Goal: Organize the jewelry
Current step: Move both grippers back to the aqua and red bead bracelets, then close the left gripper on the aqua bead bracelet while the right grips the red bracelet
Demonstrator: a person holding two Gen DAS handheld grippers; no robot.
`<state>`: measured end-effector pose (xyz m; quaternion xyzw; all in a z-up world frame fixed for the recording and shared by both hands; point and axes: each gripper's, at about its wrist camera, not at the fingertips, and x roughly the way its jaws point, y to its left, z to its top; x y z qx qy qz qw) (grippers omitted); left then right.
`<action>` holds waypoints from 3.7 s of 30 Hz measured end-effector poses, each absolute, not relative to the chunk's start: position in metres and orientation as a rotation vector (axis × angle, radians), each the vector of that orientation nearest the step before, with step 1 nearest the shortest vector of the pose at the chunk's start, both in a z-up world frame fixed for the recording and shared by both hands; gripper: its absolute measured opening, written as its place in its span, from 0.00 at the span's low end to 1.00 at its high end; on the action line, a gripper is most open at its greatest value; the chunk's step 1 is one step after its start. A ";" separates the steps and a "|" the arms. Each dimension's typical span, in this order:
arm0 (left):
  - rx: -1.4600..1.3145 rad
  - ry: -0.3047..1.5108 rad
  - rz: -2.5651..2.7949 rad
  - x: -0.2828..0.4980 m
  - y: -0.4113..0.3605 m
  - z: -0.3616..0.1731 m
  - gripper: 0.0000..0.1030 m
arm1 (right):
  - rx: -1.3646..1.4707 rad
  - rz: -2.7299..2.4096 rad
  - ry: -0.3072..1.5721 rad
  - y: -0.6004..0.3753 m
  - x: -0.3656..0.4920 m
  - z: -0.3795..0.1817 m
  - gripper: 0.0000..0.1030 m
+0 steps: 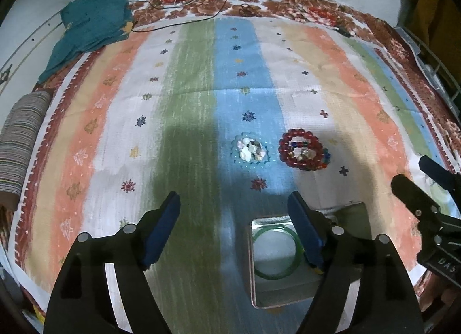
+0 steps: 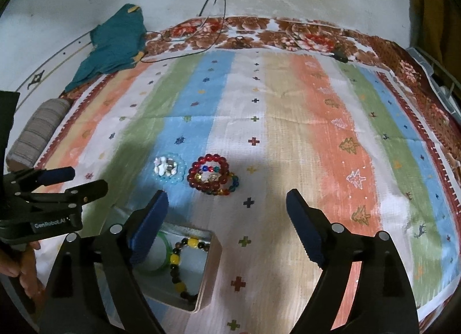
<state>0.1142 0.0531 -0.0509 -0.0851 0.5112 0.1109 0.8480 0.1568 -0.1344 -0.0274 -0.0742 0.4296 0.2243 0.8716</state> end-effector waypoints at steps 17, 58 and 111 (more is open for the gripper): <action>-0.245 1.144 0.215 0.149 0.073 -0.077 0.74 | -0.174 0.470 0.976 -0.118 0.197 -0.045 0.87; -0.246 1.249 0.277 0.194 0.107 -0.135 0.73 | -0.270 0.448 1.067 -0.088 0.249 -0.098 0.87; -0.156 1.145 0.139 0.205 0.077 -0.090 0.10 | -0.256 0.528 1.023 -0.077 0.231 -0.078 0.14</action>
